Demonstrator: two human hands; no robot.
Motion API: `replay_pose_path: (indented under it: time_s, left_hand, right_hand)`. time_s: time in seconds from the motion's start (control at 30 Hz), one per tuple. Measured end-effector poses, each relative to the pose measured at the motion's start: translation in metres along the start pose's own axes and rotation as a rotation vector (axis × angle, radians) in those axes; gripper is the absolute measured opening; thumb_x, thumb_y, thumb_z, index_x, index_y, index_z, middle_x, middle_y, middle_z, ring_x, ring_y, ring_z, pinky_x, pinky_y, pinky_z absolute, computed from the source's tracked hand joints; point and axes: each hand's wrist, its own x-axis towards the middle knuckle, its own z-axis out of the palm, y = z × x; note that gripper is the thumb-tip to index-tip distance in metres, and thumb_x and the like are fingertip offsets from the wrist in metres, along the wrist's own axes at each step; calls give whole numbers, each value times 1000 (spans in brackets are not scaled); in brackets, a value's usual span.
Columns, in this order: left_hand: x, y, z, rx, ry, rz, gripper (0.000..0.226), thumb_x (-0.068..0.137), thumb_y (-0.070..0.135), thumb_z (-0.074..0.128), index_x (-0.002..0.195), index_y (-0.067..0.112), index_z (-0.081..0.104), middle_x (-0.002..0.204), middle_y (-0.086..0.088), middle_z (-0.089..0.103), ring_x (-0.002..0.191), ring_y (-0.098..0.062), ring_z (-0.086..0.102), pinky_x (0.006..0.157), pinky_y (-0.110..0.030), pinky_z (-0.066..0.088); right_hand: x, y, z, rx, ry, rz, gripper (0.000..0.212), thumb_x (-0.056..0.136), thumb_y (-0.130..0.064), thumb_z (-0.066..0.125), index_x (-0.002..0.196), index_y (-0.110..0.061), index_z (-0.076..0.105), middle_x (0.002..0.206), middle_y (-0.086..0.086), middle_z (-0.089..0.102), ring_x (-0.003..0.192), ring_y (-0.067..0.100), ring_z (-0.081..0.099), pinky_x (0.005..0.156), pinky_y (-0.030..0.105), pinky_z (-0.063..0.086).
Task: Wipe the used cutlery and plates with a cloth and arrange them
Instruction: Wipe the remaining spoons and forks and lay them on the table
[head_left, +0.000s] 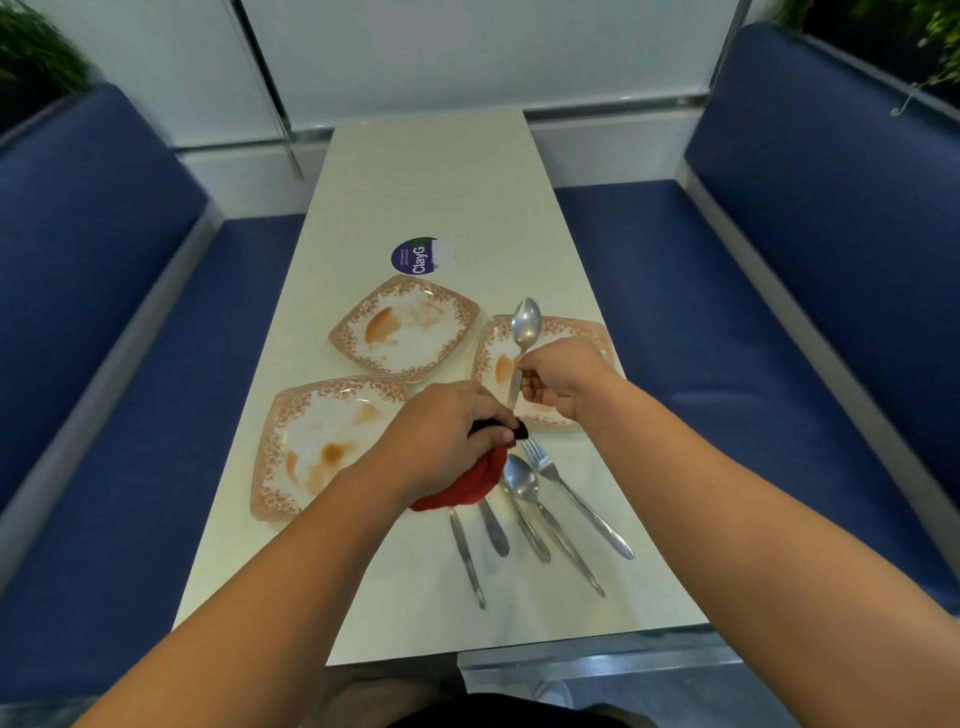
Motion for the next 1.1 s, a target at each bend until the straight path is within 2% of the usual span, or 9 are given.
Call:
replay_pose_path:
  time_s: [0.27,0.43,0.6,0.67,0.77,0.87,0.93,1.0,1.1]
  left_hand:
    - [-9,7,-5,-132,-21,-20,14,90,27,72,100,36,77,98,22,67,94,3,61,87,-22,49]
    - [6,6,-10,-112,210,-139,14,92,27,69,103,34,73,100,16,65,96,-6,58,89,-26,45]
    - [12,7,-13,-29,215,-113,15,93,26,67,106,30,73,104,14,63,96,-7,56,85,-24,41]
    - [14,7,-15,-18,322,-150,15,94,25,66,108,27,73,105,12,62,96,-6,53,84,-22,37]
    - [19,10,-20,-78,479,-165,15,94,24,65,107,25,72,106,10,63,97,-7,54,88,-22,40]
    - [24,19,-12,-2,418,-72,15,92,25,68,106,24,73,105,11,64,96,-7,55,87,-23,42]
    - [27,21,-4,80,401,-50,15,93,28,67,105,24,74,106,10,65,98,-12,57,82,-26,43]
    - [28,19,-2,159,448,-80,15,94,29,65,105,24,74,106,9,64,101,-13,55,77,-26,40]
    - [30,18,-5,212,558,-143,14,94,27,64,104,22,73,104,6,63,102,-15,53,76,-29,43]
  right_hand:
    - [-9,2,-10,45,-28,13,16,93,7,56,79,2,60,67,12,54,55,18,48,55,29,45]
    - [-28,3,3,39,-127,-25,10,87,14,54,87,7,61,73,18,56,58,25,53,55,34,45]
    - [-38,9,-7,90,-219,-31,17,91,13,52,80,1,59,70,15,57,56,21,53,54,31,45]
    - [-43,12,-12,64,-235,-68,20,92,9,55,77,-3,59,66,11,57,52,17,56,55,30,48]
    - [-49,17,-14,-57,-210,-163,20,94,5,56,77,-6,61,66,8,55,54,16,52,55,27,47]
    - [-55,23,-11,-127,-212,-281,17,92,3,57,77,-4,63,64,9,53,59,18,48,61,33,44]
    - [-59,27,-11,-148,-192,-331,20,91,4,56,74,-6,62,63,7,53,60,17,47,60,30,42]
    - [-62,30,-13,-140,-190,-345,22,90,6,56,75,-7,64,65,9,55,59,17,48,58,28,42]
    - [-62,30,-15,-185,-175,-357,19,91,-1,64,77,-13,68,75,7,64,64,14,55,65,26,47]
